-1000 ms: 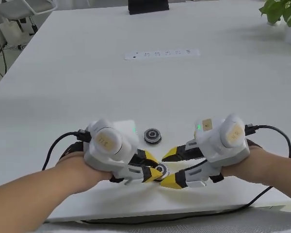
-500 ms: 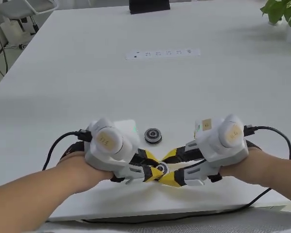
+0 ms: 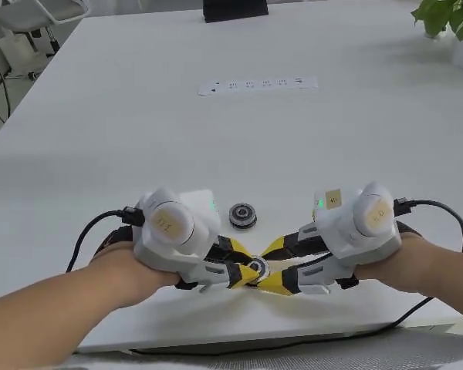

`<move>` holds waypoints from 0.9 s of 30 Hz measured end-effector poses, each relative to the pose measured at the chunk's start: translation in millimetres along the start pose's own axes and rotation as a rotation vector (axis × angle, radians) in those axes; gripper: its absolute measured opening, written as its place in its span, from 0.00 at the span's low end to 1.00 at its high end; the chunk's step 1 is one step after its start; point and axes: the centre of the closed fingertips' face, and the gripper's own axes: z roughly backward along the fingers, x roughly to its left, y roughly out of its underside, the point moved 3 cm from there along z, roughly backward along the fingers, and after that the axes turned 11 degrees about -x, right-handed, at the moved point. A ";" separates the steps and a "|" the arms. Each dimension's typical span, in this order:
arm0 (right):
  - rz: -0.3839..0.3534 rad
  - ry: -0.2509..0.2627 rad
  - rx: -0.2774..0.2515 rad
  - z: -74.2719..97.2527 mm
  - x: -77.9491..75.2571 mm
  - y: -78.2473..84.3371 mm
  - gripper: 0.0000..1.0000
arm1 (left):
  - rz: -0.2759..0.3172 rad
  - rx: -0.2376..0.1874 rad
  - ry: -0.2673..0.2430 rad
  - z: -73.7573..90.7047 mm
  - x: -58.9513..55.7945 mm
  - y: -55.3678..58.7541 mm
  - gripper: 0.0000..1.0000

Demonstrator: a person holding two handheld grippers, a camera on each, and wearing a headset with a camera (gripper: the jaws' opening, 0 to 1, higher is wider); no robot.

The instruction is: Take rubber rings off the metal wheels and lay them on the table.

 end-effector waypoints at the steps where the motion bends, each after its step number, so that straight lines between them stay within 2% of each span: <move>1: -0.001 0.000 0.000 0.1 0.0 0.1 0.22 | 0.000 0.000 0.000 -0.1 0.0 0.1 0.08; 18: 0.051 -0.007 0.024 3.6 0.7 1.8 0.18 | 0.005 -0.003 -0.003 -0.3 0.0 0.3 0.08; 27: 0.026 -0.002 0.015 4.9 0.5 2.8 0.17 | 0.010 -0.002 -0.006 -0.1 -0.2 -0.1 0.08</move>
